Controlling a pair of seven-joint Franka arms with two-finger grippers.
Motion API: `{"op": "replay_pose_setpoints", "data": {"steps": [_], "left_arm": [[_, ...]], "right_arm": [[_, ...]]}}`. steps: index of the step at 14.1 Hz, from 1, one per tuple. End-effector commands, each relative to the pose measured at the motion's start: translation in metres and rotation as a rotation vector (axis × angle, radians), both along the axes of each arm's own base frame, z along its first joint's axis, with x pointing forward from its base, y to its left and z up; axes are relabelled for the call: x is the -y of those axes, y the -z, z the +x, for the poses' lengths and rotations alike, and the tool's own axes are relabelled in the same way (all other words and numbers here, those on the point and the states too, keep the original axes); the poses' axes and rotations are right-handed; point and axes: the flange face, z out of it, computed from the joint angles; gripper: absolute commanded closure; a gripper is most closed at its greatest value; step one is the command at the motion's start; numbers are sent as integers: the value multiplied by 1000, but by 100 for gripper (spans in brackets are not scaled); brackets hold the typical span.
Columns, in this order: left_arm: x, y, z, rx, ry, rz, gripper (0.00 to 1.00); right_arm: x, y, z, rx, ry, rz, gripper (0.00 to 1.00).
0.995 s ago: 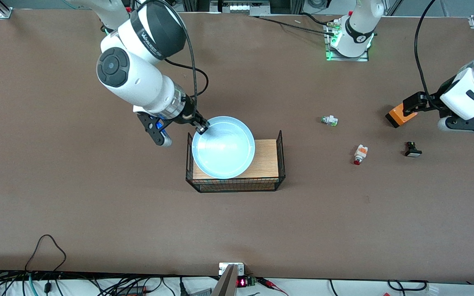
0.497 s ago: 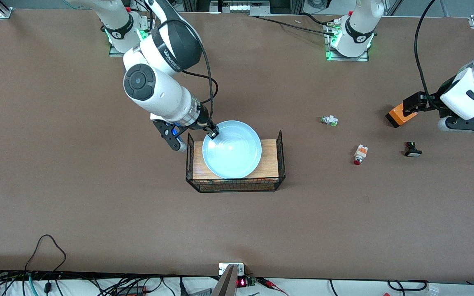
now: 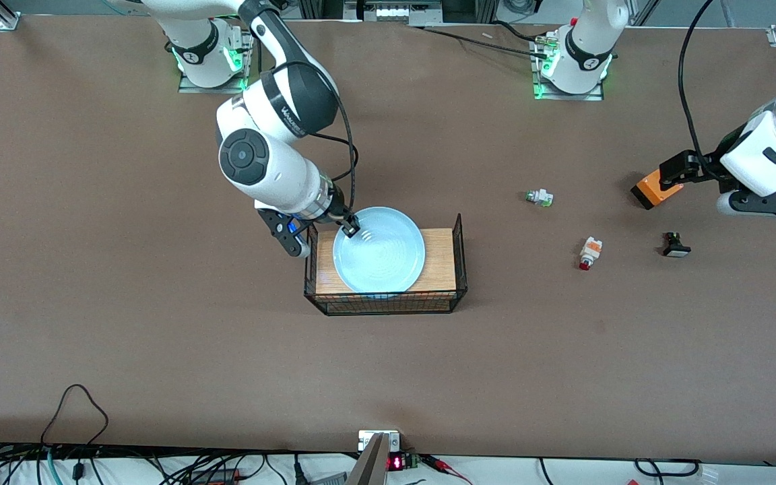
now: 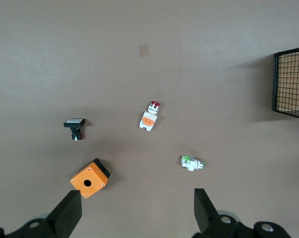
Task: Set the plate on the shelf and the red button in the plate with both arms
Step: 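Lower the plate onto the wooden base and open the right gripper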
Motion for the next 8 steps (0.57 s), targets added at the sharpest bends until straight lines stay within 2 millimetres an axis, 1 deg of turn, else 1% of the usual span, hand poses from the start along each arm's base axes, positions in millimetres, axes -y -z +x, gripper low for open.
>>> {"op": "replay_pose_setpoints", "data": {"steps": [1,2,4,6,7,8], "left_arm": [[0,-6,2,-2,16,10,0],[0,-5,2,-4,16,10,0],[0,-4,2,-5,16,10,0],[0,-4,2,-5,-1,11,0],[-4,1,6,-11,-9,5,0],[-5,13,11,-33,-3,4,0]], "right_arm": [[3,-1,3,37,-8,9,18],[3,-8,3,47,-3,16,0],[8,-31,6,75,5,37,0],[20,-62,9,118,15,52,0],[30,-80,11,151,2,40,0],[39,-96,12,185,-12,29,0]]}}
